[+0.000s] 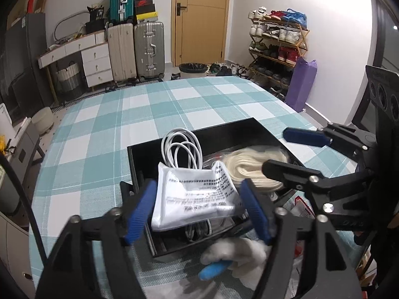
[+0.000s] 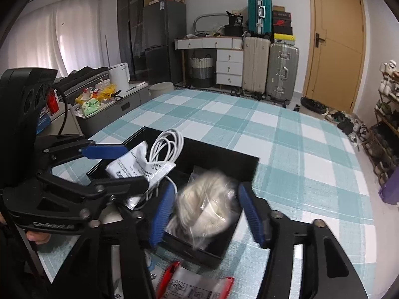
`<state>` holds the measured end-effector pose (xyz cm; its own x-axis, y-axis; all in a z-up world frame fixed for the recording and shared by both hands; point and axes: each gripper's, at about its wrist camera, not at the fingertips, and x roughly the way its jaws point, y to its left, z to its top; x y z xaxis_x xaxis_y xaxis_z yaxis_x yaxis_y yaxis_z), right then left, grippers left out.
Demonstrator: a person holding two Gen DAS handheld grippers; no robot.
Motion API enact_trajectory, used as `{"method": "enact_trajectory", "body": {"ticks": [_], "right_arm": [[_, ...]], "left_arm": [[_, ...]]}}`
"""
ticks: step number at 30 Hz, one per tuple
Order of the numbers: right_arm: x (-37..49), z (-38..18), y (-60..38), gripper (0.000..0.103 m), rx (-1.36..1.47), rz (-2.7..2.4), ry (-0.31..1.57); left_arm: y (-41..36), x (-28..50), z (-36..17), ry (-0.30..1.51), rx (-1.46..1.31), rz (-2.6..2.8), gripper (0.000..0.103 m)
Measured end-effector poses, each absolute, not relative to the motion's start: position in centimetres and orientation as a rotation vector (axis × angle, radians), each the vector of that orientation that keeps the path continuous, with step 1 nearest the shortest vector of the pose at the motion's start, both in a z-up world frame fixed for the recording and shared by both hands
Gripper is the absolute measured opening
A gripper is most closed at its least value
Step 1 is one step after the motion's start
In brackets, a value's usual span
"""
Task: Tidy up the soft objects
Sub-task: 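Drop the cream rope and white sachet into the box, opening both grippers, then move the left gripper toward the white foam under the plush toy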
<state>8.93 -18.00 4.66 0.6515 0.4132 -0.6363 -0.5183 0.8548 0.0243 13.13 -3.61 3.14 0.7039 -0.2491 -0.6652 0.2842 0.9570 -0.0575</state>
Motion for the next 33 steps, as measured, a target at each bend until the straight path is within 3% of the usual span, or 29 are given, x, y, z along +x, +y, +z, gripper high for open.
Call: {"method": "enact_trajectory", "body": {"ticks": [5,9,33], "right_arm": [[8.0,5.2,-19.6,0.091,-0.130,0.502,0.669],[6.7,5.5,-20.1,0.102,-0.148,0.493,0.670],[1.7,4.0,-20.9,0.102,-0.128,0.463,0.721]], "left_arm": [[-2.9,12.0,3.6,0.711,0.010,-0.297,0.098],[-2.4,10.9,3.5,0.713,-0.005,-0.279,0.098],[-2.1,5.7,1.6,0.748,-0.028,-0.267,0.098]]}}
